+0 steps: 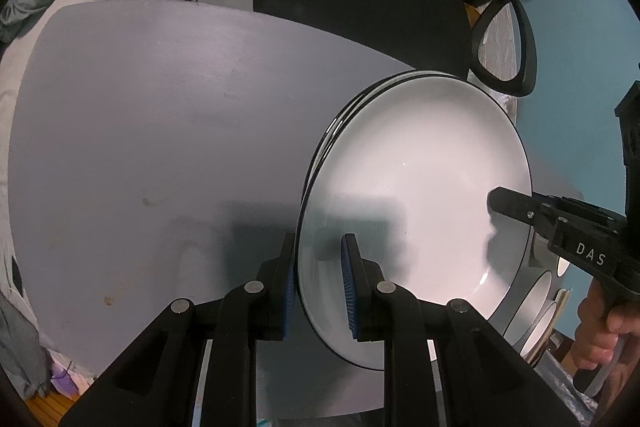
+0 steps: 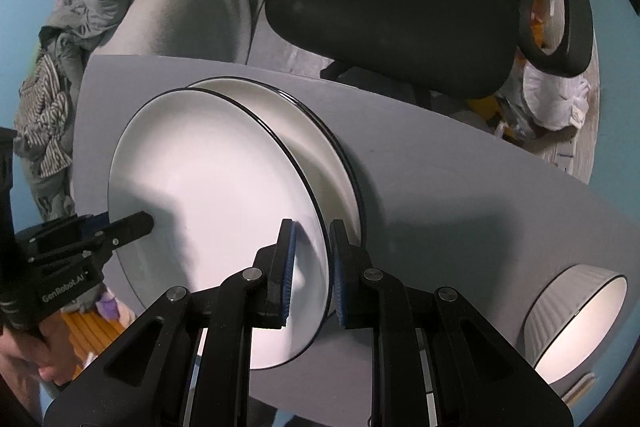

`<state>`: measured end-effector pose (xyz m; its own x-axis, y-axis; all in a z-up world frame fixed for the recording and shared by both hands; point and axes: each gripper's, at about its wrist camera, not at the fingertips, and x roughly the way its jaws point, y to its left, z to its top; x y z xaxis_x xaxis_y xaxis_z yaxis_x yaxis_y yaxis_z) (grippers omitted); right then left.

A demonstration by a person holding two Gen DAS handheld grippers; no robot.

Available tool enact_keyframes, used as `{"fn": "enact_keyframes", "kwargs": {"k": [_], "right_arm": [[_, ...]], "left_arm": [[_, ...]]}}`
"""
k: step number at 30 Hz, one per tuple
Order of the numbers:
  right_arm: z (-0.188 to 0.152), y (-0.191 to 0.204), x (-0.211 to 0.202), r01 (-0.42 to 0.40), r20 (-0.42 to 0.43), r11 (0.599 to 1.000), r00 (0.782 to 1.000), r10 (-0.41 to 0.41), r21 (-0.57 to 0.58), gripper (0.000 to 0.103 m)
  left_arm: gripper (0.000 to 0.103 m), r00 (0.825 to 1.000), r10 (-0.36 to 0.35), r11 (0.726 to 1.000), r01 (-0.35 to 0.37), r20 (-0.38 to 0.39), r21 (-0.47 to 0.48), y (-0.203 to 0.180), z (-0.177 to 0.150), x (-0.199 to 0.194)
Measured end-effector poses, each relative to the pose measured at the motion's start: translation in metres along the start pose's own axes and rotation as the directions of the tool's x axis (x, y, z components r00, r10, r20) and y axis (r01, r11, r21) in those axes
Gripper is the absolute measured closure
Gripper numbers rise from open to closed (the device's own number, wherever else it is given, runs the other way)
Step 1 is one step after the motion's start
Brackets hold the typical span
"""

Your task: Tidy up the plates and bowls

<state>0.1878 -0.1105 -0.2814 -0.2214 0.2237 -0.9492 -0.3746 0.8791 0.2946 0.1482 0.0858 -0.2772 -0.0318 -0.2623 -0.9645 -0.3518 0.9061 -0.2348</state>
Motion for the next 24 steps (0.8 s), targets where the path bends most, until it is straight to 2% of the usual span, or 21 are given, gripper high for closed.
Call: {"fn": "enact_keyframes", "kwargs": {"k": [10, 14, 18, 24], "right_arm": [[0.0038, 0.0001, 0.0013, 0.014, -0.015, 0.999, 1.000, -0.013, 0.035, 0.084], [0.0063, -0.0023, 0.0018, -0.012, -0.027, 0.997, 1.000, 0.014, 0.075, 0.075], [0.0071, -0.0011, 0.0012, -0.012, -0.032, 0.996, 0.999, 0.015, 0.093, 0.071], [0.0066, 0.0034, -0.0019, -0.025, -0.026, 0.993, 0.999, 0.028, 0.116, 0.052]], "left_arm": [[0.083, 1.000, -0.001, 1.000, 0.001, 0.005, -0.014, 0.0011, 0.0058, 0.0006], [0.083, 1.000, -0.003, 1.000, 0.003, -0.002, -0.013, 0.0017, 0.0042, 0.0008], [0.083, 1.000, -0.007, 1.000, 0.007, 0.001, -0.014, 0.0019, 0.0030, 0.0010], [0.076, 1.000, 0.004, 1.000, -0.004, 0.017, -0.003, -0.0024, 0.0000, -0.0016]]}}
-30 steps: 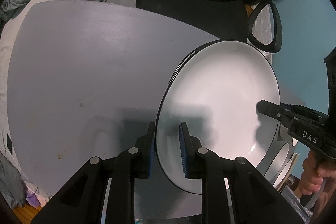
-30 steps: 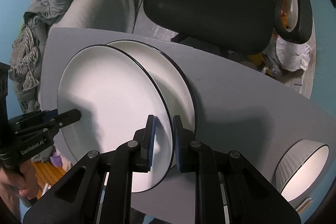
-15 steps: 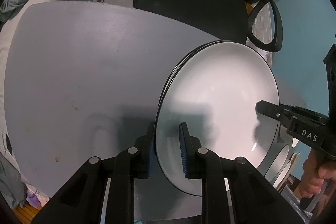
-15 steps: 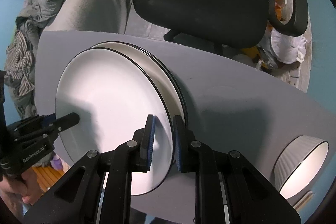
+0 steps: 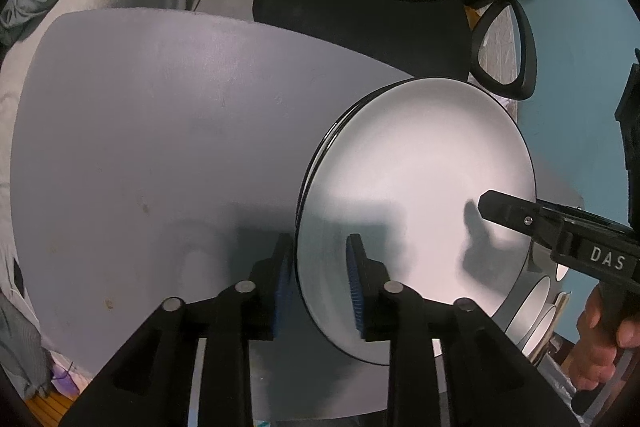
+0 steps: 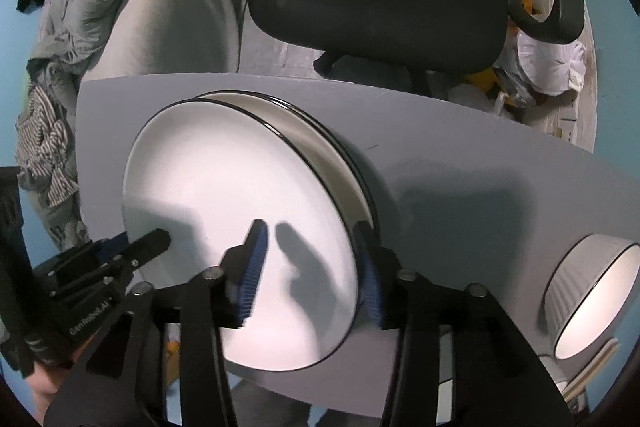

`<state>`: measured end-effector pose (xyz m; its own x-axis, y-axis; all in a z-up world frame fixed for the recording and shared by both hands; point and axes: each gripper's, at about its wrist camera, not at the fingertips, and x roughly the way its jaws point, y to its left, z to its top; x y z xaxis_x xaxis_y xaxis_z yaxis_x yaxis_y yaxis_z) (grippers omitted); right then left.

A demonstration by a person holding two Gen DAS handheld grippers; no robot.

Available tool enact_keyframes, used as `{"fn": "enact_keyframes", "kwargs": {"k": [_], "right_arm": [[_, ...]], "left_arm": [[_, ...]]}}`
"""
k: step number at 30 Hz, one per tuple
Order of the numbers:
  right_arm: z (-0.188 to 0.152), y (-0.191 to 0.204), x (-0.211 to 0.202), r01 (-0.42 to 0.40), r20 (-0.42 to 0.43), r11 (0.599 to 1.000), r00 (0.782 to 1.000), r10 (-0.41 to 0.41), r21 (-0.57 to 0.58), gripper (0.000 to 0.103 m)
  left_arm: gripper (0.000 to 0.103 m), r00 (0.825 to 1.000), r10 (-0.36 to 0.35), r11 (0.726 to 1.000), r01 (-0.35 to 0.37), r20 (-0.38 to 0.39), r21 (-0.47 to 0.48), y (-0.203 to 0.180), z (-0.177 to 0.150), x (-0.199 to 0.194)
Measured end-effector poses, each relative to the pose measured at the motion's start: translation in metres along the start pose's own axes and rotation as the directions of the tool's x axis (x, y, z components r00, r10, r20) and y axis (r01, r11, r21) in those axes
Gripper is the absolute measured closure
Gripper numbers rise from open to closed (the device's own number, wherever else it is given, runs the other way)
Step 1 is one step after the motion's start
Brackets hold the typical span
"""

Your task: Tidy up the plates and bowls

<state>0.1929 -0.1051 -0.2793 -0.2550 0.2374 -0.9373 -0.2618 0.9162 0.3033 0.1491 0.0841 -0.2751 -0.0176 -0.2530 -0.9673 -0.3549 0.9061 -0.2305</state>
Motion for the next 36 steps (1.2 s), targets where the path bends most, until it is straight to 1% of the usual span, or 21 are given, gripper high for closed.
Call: {"fn": "enact_keyframes", "kwargs": {"k": [2, 4, 5, 7, 10, 12, 16, 18, 21, 22, 24, 30, 33, 35, 36], "right_arm": [[-0.001, 0.003, -0.003, 0.001, 0.010, 1.000, 1.000, -0.001, 0.005, 0.044], [-0.001, 0.003, -0.006, 0.000, 0.025, 1.000, 1.000, -0.001, 0.015, 0.040], [-0.001, 0.004, -0.008, 0.014, 0.035, 1.000, 0.999, -0.015, 0.016, 0.038], [0.001, 0.007, -0.010, 0.084, 0.050, 0.996, 0.995, -0.084, 0.005, 0.033], [0.002, 0.008, -0.010, 0.067, 0.043, 0.998, 0.997, -0.067, -0.012, 0.033], [0.002, 0.011, -0.013, 0.074, 0.053, 0.997, 0.996, -0.072, -0.025, 0.033], [-0.002, 0.020, -0.018, 0.130, 0.090, 0.989, 0.988, -0.123, -0.072, 0.033], [-0.004, 0.023, -0.021, 0.160, 0.111, 0.983, 0.982, -0.150, -0.094, 0.033], [-0.008, 0.030, -0.025, 0.197, 0.141, 0.972, 0.974, -0.179, -0.130, 0.033], [-0.011, 0.032, -0.027, 0.207, 0.153, 0.968, 0.971, -0.186, -0.139, 0.033], [-0.015, 0.035, -0.032, 0.227, 0.179, 0.962, 0.963, -0.200, -0.151, 0.032], [-0.027, 0.038, -0.047, 0.270, 0.244, 0.949, 0.943, -0.227, -0.161, 0.030], [-0.036, 0.040, -0.057, 0.270, 0.273, 0.950, 0.936, -0.221, -0.157, 0.030], [-0.041, 0.040, -0.064, 0.272, 0.294, 0.951, 0.930, -0.220, -0.150, 0.030], [-0.043, 0.040, -0.067, 0.273, 0.302, 0.951, 0.928, -0.220, -0.147, 0.030]], "left_arm": [[0.076, 1.000, -0.010, 1.000, 0.010, 0.000, 0.000, -0.001, 0.000, -0.001], [0.075, 1.000, -0.010, 1.000, 0.010, 0.002, 0.000, -0.001, -0.001, -0.002], [0.075, 1.000, -0.011, 1.000, 0.011, 0.003, 0.000, -0.002, -0.002, -0.002], [0.075, 1.000, -0.011, 1.000, 0.011, 0.001, -0.003, -0.002, -0.002, -0.002], [0.073, 1.000, -0.005, 1.000, 0.005, 0.010, 0.001, -0.002, -0.003, -0.004], [0.065, 1.000, 0.009, 1.000, -0.009, 0.025, 0.007, -0.002, -0.005, -0.007], [0.059, 0.996, 0.049, 0.998, -0.051, 0.074, 0.023, -0.003, -0.009, -0.020], [0.052, 0.993, 0.064, 0.997, -0.067, 0.096, 0.026, -0.004, -0.012, -0.027], [0.048, 0.989, 0.074, 0.996, -0.079, 0.126, 0.030, -0.004, -0.017, -0.037], [0.047, 0.986, 0.082, 0.996, -0.087, 0.142, 0.032, -0.005, -0.019, -0.042], [0.041, 0.982, 0.093, 0.994, -0.100, 0.167, 0.032, -0.005, -0.024, -0.049], [0.036, 0.964, 0.108, 0.991, -0.125, 0.245, 0.054, -0.016, -0.037, -0.071], [0.035, 0.954, 0.109, 0.990, -0.131, 0.279, 0.060, -0.020, -0.045, -0.086], [0.032, 0.946, 0.111, 0.988, -0.137, 0.306, 0.065, -0.024, -0.049, -0.094], [0.030, 0.938, 0.114, 0.987, -0.144, 0.326, 0.068, -0.026, -0.053, -0.100]]}}
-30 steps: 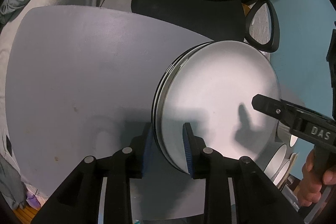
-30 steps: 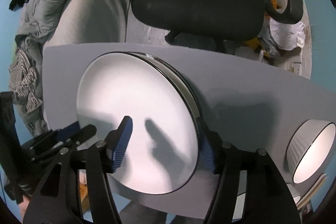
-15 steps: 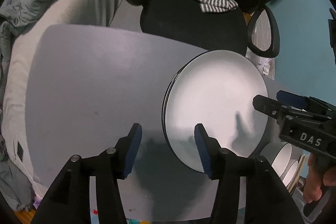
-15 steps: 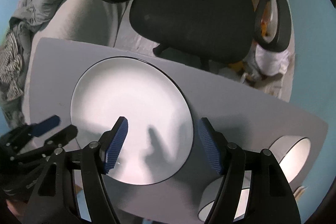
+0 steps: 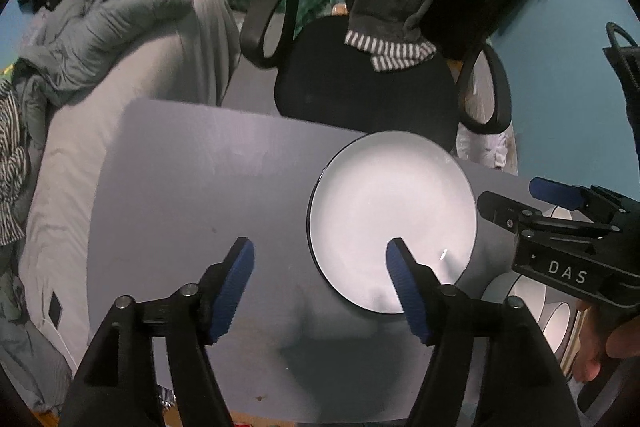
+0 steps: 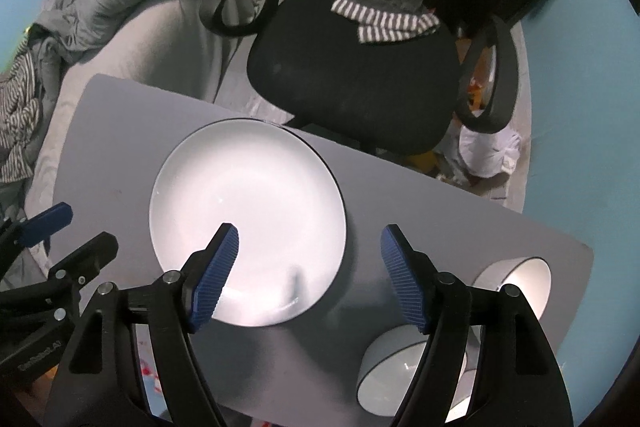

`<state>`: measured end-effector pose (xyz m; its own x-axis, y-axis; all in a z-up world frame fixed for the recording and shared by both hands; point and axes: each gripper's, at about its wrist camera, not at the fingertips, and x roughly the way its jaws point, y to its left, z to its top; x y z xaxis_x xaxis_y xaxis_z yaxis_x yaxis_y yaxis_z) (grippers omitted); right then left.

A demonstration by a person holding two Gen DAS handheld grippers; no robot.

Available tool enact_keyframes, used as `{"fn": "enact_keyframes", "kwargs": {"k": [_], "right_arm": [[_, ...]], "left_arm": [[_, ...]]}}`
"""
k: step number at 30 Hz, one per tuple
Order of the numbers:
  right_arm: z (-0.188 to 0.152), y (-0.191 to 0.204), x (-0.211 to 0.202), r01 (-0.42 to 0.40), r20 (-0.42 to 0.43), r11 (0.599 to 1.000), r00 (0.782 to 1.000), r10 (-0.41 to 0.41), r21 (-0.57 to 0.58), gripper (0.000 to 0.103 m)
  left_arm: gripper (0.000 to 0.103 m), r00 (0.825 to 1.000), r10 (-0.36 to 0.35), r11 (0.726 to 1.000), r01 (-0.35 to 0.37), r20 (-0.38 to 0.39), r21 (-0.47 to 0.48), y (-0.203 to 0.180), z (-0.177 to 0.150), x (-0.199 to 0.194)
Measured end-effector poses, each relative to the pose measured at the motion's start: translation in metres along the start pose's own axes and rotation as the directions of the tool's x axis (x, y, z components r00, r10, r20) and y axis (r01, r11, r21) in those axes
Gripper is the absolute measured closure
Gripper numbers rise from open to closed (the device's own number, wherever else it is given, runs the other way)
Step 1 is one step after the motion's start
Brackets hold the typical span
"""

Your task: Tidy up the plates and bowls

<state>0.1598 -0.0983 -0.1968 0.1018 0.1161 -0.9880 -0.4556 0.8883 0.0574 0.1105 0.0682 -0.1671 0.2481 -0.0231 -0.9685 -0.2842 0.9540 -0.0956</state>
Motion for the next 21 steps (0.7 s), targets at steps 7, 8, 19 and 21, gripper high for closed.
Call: {"fn": "enact_keyframes", "kwargs": {"k": [7, 8, 19, 21], "right_arm": [[-0.011, 0.002, -0.028, 0.008, 0.068, 1.000, 0.998, -0.008, -0.008, 0.030], [-0.012, 0.002, -0.031, 0.009, 0.075, 1.000, 0.997, -0.008, -0.007, 0.030], [-0.027, 0.003, -0.077, 0.002, 0.179, 1.000, 0.984, -0.002, 0.000, 0.030], [-0.030, 0.003, -0.085, 0.016, 0.200, 1.000, 0.980, -0.015, -0.001, 0.030]], "left_arm": [[0.029, 0.998, 0.008, 1.000, -0.009, 0.068, 0.016, -0.010, -0.006, -0.026], [0.029, 0.997, 0.007, 1.000, -0.008, 0.074, 0.015, -0.010, -0.007, -0.029], [0.028, 0.984, 0.015, 0.999, -0.023, 0.175, 0.042, -0.024, -0.017, -0.070], [0.028, 0.981, 0.013, 0.998, -0.024, 0.192, 0.055, -0.028, -0.018, -0.076]]}}
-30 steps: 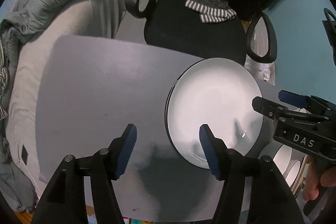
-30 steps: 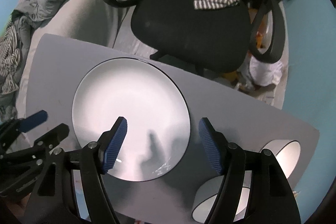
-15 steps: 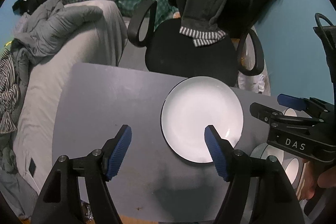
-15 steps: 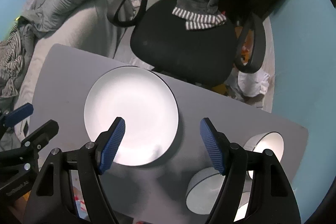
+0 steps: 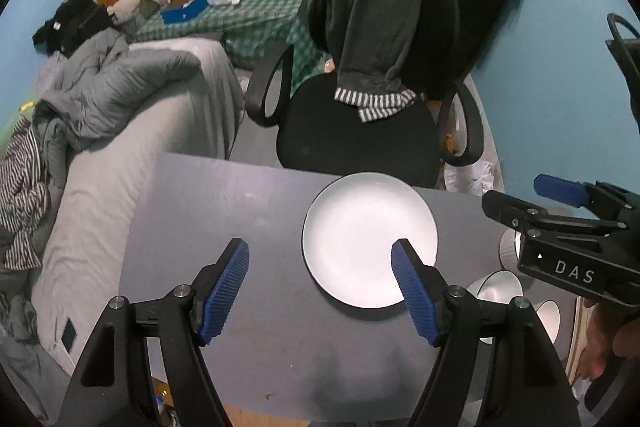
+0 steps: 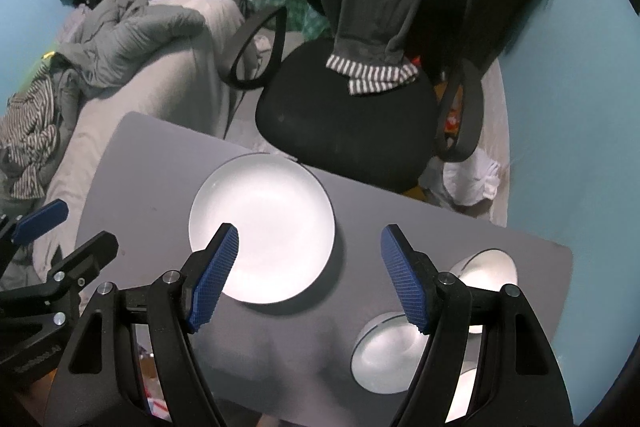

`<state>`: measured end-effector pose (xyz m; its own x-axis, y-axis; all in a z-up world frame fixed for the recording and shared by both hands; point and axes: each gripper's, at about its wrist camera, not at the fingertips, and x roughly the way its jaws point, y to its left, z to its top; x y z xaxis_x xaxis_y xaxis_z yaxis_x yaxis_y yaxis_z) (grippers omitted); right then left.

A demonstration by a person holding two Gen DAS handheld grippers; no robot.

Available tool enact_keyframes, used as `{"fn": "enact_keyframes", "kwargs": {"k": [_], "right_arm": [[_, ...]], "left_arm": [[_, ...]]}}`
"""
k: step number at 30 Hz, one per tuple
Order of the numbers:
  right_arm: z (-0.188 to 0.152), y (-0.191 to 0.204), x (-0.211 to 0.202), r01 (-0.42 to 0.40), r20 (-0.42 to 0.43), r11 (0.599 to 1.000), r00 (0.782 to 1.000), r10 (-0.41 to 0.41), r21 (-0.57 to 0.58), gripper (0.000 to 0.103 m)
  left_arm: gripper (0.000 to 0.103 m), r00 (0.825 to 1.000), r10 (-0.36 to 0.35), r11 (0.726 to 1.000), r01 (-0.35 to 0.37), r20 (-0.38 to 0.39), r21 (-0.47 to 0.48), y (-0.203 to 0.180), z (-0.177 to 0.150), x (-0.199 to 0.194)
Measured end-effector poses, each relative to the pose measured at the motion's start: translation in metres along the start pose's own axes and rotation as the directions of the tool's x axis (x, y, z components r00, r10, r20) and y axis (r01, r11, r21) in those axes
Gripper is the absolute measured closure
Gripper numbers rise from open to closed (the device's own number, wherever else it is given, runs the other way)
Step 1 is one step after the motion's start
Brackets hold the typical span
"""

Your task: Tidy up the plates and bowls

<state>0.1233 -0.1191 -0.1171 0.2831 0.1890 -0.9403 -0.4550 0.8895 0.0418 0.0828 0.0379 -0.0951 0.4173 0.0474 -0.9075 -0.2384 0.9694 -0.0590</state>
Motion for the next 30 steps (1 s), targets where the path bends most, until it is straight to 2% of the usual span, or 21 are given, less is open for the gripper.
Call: {"fn": "enact_keyframes", "kwargs": {"k": [7, 15, 22, 30], "right_arm": [[-0.007, -0.013, -0.034, 0.030, 0.068, 0.999, 0.997, -0.033, 0.035, 0.030], [-0.019, -0.033, -0.072, 0.067, 0.124, 0.992, 0.989, -0.080, 0.105, 0.030], [-0.033, -0.047, -0.105, 0.091, 0.180, 0.980, 0.976, -0.124, 0.179, 0.030], [-0.053, -0.064, -0.127, 0.118, 0.206, 0.956, 0.962, -0.177, 0.269, 0.030]], "left_arm": [[0.028, 0.998, -0.041, 0.998, 0.039, 0.043, 0.047, -0.017, 0.002, -0.020], [0.026, 0.990, -0.124, 0.991, 0.119, 0.071, 0.063, -0.034, 0.004, -0.041], [0.026, 0.980, -0.163, 0.982, 0.151, 0.113, 0.113, -0.050, 0.006, -0.065], [0.023, 0.970, -0.201, 0.968, 0.175, 0.135, 0.180, -0.071, 0.008, -0.080]]}}
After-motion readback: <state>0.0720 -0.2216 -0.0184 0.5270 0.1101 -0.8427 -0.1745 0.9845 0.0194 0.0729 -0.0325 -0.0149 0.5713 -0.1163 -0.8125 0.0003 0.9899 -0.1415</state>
